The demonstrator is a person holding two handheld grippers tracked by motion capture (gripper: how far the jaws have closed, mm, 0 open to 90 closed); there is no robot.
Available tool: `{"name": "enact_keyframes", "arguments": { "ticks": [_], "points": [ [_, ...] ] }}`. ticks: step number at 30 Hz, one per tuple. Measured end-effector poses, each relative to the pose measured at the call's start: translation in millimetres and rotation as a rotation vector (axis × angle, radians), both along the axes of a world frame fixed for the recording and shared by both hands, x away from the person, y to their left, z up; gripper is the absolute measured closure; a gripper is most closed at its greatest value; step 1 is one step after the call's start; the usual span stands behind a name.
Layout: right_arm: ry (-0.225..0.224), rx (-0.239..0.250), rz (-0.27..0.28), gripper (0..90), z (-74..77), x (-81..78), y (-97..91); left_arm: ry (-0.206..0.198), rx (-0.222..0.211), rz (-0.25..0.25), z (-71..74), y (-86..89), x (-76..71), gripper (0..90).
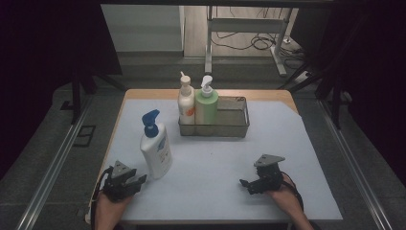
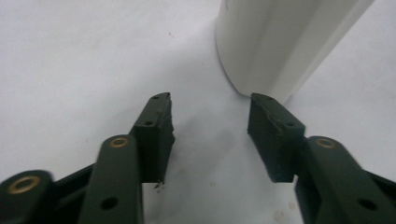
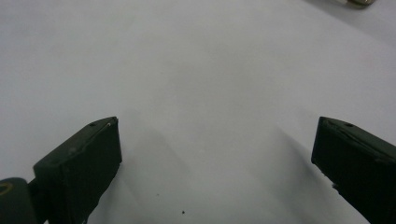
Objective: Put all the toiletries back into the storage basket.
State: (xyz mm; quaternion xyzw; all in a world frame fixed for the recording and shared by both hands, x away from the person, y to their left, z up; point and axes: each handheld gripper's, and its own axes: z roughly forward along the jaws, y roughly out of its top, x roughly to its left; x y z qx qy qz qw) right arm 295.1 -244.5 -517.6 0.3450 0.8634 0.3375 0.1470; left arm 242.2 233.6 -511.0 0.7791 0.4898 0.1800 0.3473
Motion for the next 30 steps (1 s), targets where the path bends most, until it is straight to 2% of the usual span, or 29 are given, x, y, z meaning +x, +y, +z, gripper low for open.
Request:
{"name": "enact_keyframes", "arguments": {
  "ticks": [5, 8, 9, 17, 23, 30],
  "points": [
    [0.012, 0.019, -0.002, 0.8, -3.7, 0.5, -2.2, 0.011, -0.009, -0.009, 1.9, 1.2, 7.4, 58.5],
    [0.009, 0.023, -0.005, 0.6, -4.7, 0.3, -2.5, 0.023, 0.006, -0.02, 3.9, 2.0, 14.6, 66.2],
    [0.008, 0.024, -0.005, 0.5, -5.0, 0.1, -2.5, 0.028, 0.0, -0.019, 5.5, 3.4, 19.4, 70.9],
    [0.007, 0.026, -0.005, 0.5, -5.4, 0.1, -2.8, 0.024, -0.012, -0.029, 9.0, 1.7, 33.4, 88.9],
    [0.007, 0.026, -0.004, 0.5, -5.5, 0.2, -3.0, 0.023, -0.029, -0.052, 8.2, -6.5, 46.5, 89.2],
    [0.007, 0.026, -0.004, 0.4, -5.5, 0.2, -3.1, 0.02, -0.035, -0.068, 3.3, -12.7, 49.4, 89.2]
  ]
}}
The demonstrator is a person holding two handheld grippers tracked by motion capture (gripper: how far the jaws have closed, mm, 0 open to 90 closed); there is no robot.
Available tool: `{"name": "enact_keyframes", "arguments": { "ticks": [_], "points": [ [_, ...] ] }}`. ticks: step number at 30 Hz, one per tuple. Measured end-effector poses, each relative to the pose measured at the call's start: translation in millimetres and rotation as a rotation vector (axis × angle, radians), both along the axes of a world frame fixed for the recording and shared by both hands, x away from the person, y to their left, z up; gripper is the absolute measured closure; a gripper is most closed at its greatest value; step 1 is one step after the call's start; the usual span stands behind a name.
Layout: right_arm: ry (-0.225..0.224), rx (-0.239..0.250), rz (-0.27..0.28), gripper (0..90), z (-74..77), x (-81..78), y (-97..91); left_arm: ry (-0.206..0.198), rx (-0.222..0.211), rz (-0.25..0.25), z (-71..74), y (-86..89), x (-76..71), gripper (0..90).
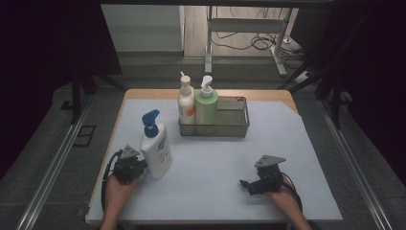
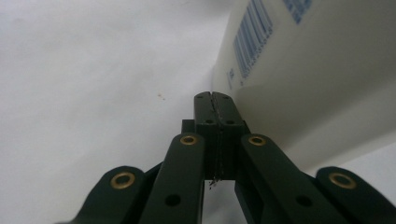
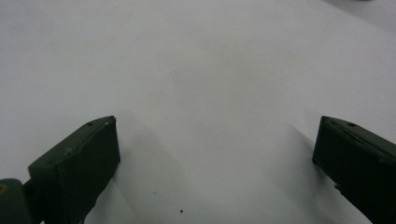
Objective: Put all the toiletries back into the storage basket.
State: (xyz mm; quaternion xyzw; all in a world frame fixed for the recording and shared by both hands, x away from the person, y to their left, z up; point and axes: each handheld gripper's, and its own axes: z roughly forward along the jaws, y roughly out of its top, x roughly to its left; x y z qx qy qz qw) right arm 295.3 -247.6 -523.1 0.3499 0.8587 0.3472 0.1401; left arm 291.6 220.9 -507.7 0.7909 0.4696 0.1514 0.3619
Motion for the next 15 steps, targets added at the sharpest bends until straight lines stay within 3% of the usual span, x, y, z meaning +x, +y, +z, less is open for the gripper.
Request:
{"name": "enact_keyframes", "arguments": {
  "ticks": [4, 15],
  "points": [
    [0.0, -0.001, 0.0, 0.4, 0.0, -0.1, 0.2, 0.008, -0.029, 0.005, -4.2, 1.8, -1.0, 89.2],
    [0.002, -0.006, -0.003, 0.0, 0.3, -0.1, 0.7, 0.01, -0.029, 0.012, -4.6, 0.3, -1.3, 89.2]
  ]
}}
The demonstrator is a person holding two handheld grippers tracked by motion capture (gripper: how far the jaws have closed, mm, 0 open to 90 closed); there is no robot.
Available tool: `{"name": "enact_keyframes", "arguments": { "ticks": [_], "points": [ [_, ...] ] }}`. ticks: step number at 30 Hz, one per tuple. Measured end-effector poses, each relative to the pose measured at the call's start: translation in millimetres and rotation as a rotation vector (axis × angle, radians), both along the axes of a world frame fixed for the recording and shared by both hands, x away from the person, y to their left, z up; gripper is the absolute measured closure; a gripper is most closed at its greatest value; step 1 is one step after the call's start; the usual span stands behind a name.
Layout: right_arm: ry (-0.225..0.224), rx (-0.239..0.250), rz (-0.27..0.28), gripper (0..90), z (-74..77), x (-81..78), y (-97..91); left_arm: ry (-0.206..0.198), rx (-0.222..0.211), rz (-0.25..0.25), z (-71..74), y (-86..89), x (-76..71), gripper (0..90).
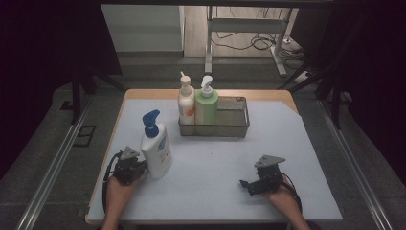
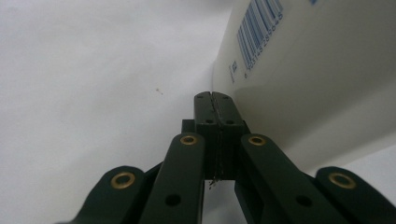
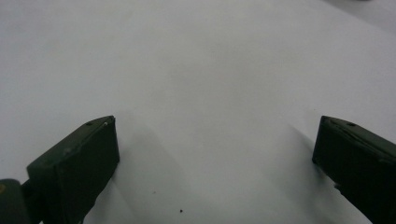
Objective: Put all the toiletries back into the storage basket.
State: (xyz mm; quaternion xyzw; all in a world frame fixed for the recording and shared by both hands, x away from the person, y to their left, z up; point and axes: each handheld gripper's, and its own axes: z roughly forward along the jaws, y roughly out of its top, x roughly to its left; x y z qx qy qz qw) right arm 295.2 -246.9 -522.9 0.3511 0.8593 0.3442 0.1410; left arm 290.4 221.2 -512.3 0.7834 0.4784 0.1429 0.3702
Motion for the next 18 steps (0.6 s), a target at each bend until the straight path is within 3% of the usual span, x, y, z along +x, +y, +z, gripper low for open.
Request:
{"name": "enact_keyframes", "arguments": {
  "ticks": [8, 18],
  "points": [
    [0.005, -0.003, -0.009, 0.0, 0.1, 0.3, 0.7, 0.005, 0.016, -0.019, 1.2, -7.1, -1.8, 89.2],
    [0.002, -0.002, -0.01, 0.0, -0.3, 0.4, 0.4, 0.014, -0.011, -0.013, 0.4, -9.1, -6.8, 89.3]
  ]
}}
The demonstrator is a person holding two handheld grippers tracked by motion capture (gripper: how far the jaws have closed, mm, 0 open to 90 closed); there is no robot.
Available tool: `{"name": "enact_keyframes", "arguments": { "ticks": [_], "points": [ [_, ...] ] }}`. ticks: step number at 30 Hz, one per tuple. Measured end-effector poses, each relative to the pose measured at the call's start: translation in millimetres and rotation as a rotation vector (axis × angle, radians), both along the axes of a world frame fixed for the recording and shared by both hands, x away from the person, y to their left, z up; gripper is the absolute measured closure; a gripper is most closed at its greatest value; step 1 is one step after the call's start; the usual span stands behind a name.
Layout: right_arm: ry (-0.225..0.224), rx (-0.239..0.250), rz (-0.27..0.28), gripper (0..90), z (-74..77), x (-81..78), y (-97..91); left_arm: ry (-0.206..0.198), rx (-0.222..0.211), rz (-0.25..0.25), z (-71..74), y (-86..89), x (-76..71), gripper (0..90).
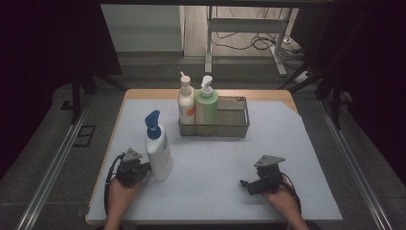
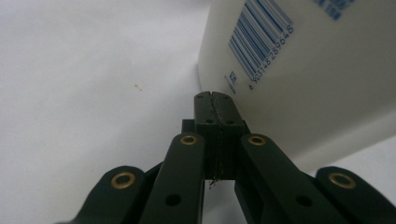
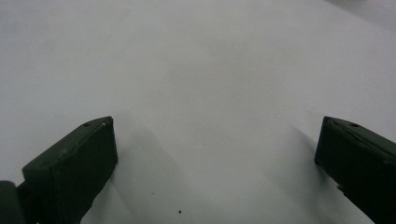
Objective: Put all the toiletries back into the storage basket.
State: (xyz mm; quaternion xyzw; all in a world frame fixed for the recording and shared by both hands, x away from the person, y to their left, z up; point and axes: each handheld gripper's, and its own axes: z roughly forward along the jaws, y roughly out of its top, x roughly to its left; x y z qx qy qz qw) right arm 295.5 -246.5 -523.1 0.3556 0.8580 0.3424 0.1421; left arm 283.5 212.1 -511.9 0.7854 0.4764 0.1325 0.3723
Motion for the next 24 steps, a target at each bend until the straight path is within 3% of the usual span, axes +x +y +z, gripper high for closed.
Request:
{"name": "enact_keyframes", "arguments": {
  "ticks": [24],
  "points": [
    [0.001, 0.0, -0.001, 0.0, 0.1, 0.0, 0.2, 0.014, 0.02, -0.084, 0.6, -26.3, -9.9, 89.3]
  ]
}}
